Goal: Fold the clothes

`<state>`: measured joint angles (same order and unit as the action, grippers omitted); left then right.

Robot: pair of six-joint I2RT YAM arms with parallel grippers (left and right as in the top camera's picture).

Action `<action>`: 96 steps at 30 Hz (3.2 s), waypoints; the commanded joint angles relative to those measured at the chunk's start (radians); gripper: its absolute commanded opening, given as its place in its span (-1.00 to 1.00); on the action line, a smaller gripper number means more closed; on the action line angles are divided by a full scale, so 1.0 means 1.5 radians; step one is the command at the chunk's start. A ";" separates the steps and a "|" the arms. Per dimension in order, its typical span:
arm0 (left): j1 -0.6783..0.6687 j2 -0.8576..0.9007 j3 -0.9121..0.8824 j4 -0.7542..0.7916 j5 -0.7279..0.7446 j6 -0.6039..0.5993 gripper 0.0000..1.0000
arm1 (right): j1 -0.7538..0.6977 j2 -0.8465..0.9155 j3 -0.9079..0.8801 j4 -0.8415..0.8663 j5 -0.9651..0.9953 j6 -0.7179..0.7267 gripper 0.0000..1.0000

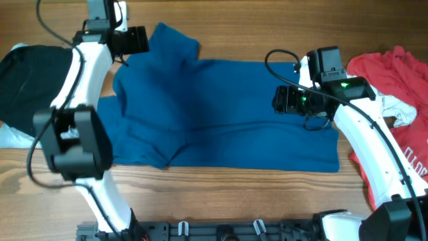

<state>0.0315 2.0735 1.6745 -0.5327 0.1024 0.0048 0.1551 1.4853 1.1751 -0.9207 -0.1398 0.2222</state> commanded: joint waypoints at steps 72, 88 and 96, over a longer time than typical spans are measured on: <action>0.104 -0.091 0.018 -0.445 0.138 -0.148 -0.92 | -0.255 0.292 0.411 -0.197 0.066 -0.061 -0.91; 0.147 -0.091 0.018 -0.737 0.016 -0.143 -0.92 | -0.296 0.289 0.263 -0.340 0.118 -0.113 -0.91; 0.147 -0.091 -0.070 -0.746 -0.014 -0.143 -0.92 | -0.296 0.289 0.179 -0.324 0.098 -0.111 -0.91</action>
<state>0.2436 1.9675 1.6539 -1.6619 0.1184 -0.2081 -0.2825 1.9369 1.4536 -1.4086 0.0013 0.0547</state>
